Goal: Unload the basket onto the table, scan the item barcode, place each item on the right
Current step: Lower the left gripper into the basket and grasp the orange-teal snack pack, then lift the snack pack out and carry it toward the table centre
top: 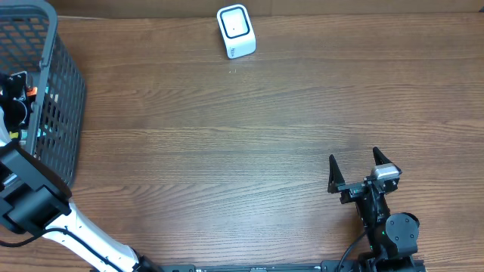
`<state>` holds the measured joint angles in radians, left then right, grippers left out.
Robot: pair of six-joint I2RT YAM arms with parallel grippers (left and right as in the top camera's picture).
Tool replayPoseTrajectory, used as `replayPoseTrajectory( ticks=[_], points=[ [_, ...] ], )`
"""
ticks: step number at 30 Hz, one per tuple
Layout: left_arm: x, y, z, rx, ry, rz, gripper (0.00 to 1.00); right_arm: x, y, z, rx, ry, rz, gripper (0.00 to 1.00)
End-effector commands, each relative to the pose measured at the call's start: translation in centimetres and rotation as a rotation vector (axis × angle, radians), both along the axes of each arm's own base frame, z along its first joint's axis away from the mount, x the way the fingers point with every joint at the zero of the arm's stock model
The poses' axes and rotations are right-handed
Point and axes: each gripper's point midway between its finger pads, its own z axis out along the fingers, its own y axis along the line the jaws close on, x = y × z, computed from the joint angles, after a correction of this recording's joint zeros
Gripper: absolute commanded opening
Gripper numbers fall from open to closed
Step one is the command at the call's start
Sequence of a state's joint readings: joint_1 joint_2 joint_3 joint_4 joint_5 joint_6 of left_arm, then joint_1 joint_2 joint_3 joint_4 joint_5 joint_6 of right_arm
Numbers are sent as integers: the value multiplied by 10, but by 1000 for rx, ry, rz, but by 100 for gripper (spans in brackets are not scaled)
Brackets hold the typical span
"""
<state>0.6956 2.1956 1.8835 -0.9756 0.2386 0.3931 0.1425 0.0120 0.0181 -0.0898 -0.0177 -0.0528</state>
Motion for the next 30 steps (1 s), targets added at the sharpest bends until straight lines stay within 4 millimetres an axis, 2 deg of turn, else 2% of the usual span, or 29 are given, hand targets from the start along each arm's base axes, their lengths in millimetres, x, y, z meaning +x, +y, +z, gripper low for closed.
replayPoseTrajectory(
  ticks=[1,7,11,20,24,30],
  points=[
    [-5,-1,-7,-6,23,1,51,1,-3,-2,-4,-5,-16,100],
    [2,5,20,13,-12,28,45,1,-3,-2,-4,-5,-16,100],
    [10,11,54,33,-61,70,43,1,-3,-2,-4,-5,-16,100],
    [13,14,167,130,-231,130,42,1,-3,-2,-4,-5,-16,100],
    [3,6,224,180,-338,166,41,1,-3,-2,-4,-5,-16,100],
    [-16,-17,288,199,-469,239,41,1,-3,-2,-4,-5,-16,100]
  ],
)
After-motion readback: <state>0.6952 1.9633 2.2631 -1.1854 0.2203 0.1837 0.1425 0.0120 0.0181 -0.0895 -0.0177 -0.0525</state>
